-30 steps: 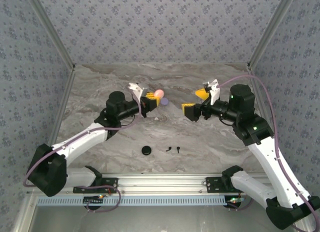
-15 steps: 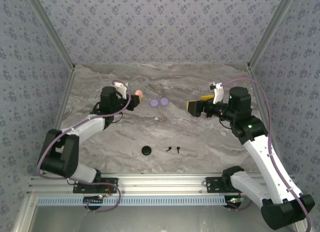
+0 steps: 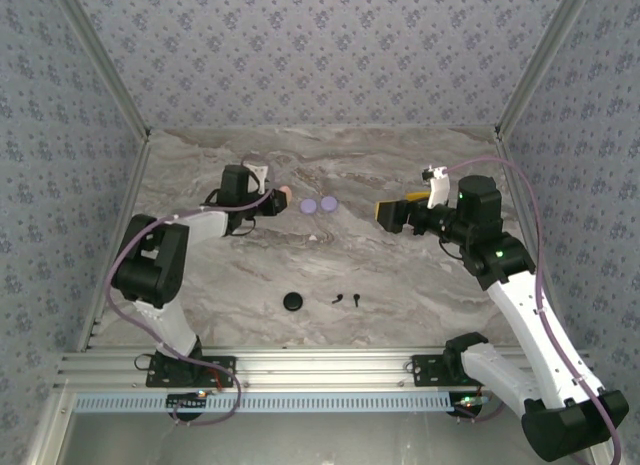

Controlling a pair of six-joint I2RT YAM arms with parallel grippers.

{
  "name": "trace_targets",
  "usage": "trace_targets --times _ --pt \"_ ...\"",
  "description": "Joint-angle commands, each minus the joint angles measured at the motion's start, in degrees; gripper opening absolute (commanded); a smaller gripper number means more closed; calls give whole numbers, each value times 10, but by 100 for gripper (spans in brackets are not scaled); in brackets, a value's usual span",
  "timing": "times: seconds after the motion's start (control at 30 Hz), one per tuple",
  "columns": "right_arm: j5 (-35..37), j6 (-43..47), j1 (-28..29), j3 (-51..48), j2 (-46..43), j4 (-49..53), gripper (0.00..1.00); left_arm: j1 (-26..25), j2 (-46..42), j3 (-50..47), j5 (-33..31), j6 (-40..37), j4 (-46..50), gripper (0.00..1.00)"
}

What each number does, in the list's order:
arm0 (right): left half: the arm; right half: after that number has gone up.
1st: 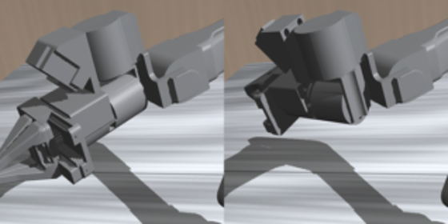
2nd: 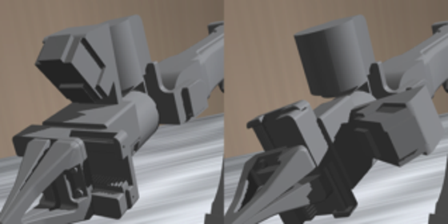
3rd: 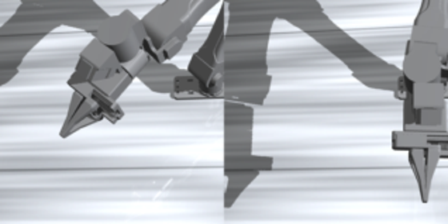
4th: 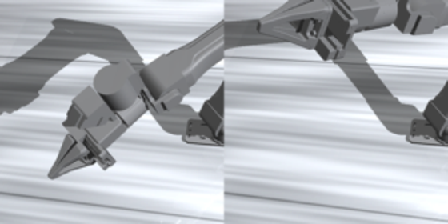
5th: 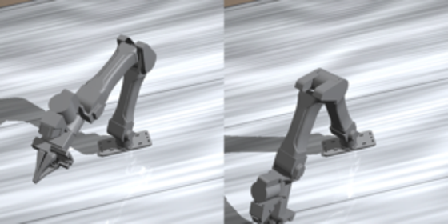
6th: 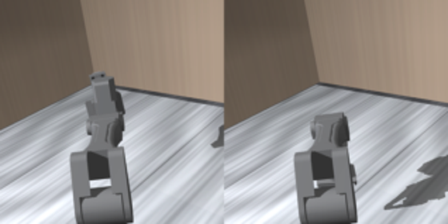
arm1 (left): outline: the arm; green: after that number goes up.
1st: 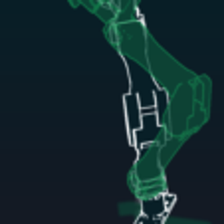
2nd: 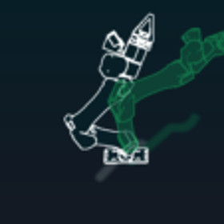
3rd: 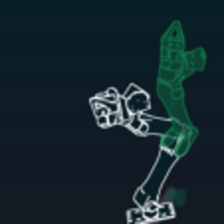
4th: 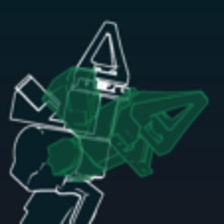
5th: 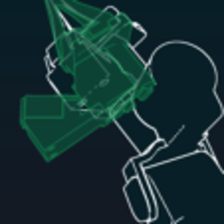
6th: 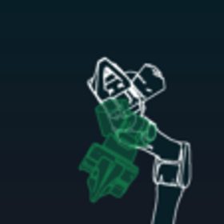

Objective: Insert the wireless bluetooth earbuds into the charging case

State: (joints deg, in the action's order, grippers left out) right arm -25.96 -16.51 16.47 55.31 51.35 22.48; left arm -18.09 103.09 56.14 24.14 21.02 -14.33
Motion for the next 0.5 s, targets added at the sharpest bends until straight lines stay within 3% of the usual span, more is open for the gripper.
trace_targets --times 0.0,0.47 --pt "16 10 -4 -5 -12 19 100 2 28 32 20 11 17 5" --pt "21 22 -4 -10 -15 34 100 2 90 59 23 33 40 26"
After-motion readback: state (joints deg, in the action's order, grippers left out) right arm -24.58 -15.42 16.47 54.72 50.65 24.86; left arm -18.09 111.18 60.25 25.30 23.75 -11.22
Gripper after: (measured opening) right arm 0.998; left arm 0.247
